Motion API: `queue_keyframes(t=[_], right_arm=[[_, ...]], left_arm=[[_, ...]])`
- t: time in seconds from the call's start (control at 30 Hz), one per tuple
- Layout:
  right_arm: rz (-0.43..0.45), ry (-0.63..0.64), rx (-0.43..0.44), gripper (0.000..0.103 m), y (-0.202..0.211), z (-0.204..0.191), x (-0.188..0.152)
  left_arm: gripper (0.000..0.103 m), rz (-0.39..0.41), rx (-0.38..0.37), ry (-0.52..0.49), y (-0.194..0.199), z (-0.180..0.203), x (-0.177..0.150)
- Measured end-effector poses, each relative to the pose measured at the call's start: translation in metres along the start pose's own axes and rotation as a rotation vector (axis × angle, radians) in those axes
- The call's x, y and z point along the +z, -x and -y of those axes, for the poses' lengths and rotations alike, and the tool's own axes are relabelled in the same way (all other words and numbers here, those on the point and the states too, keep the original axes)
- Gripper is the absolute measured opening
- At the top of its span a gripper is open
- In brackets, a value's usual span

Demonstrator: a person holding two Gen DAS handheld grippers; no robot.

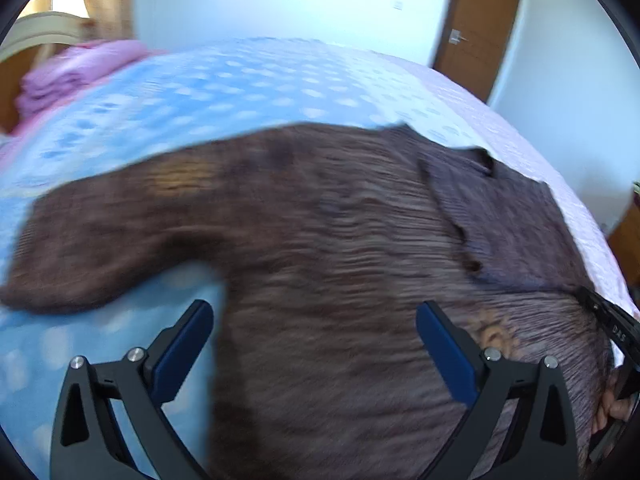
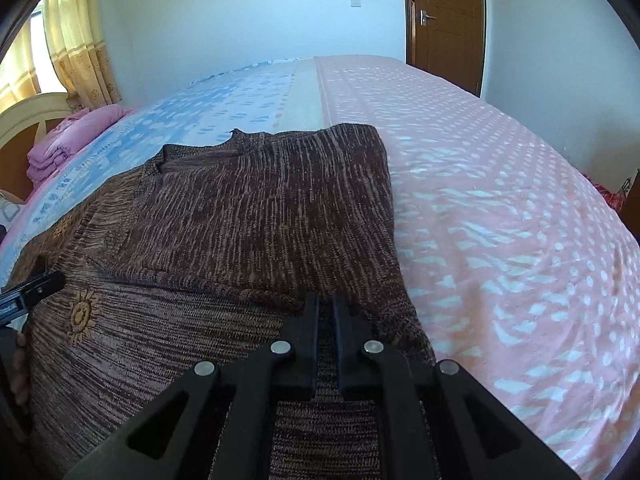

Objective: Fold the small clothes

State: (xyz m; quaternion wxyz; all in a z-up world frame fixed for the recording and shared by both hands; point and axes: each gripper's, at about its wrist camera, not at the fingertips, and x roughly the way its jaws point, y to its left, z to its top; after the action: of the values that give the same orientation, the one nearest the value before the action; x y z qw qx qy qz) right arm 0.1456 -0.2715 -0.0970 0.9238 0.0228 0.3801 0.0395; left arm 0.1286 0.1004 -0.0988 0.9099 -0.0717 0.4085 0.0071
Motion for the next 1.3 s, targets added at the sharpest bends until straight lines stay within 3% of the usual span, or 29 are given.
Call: queue_keyframes(t=[0.07,0.17,0.2,0.3,0.4,0.53,0.63,0.77,0.8,0.87,0.9,0.93,1.13,1.3], right_arm=[[0.007,-0.016,0.036,0.014,0.001,0.003,-0.001],[0.012,-0.002,0.087,0.038,0.006,0.000,-0.002],[0.012,0.027,0.084,0.048,0.006,-0.007,-0.003],[0.007,0.134,0.020,0.059,0.004,-0.028,-0.005],[0.013,0.155,-0.002,0.061,0.004,-0.033,-0.006],[0.011,0.125,0.024,0.061,0.005,-0.026,-0.005],[0.010,0.134,0.014,0.061,0.003,-0.029,-0.006],[0.009,0.127,0.022,0.061,0.003,-0.026,-0.006],[0.009,0.127,0.021,0.061,0.004,-0.026,-0.006],[0.009,0.127,0.020,0.061,0.004,-0.026,-0.006],[0.009,0.127,0.021,0.061,0.004,-0.026,-0.006],[0.009,0.127,0.021,0.061,0.004,-0.026,-0.006],[0.009,0.125,0.022,0.061,0.004,-0.026,-0.006],[0.008,0.123,0.024,0.061,0.004,-0.026,-0.006]], left_arm=[[0.103,0.047,0.034,0.059,0.023,-0.026,-0.001],[0.103,0.132,0.094,0.196,0.058,-0.083,0.001],[0.103,0.163,0.134,0.261,0.068,-0.105,0.001],[0.101,0.204,0.170,0.426,0.081,-0.159,-0.004],[0.092,0.181,0.155,0.558,0.076,-0.191,-0.008],[0.084,0.133,0.163,0.621,0.056,-0.205,-0.010],[0.078,0.075,0.117,0.677,0.032,-0.206,-0.009],[0.077,0.114,0.104,0.698,0.032,-0.202,-0.009],[0.071,0.118,0.092,0.707,0.030,-0.202,-0.007],[0.045,0.122,0.038,0.712,0.025,-0.203,-0.003],[0.018,0.109,0.001,0.711,0.019,-0.205,0.000],[0.010,0.090,-0.027,0.709,0.014,-0.204,0.001],[0.010,0.105,0.049,0.603,0.011,-0.188,0.019],[0.010,0.169,0.079,0.454,0.026,-0.156,0.059]])
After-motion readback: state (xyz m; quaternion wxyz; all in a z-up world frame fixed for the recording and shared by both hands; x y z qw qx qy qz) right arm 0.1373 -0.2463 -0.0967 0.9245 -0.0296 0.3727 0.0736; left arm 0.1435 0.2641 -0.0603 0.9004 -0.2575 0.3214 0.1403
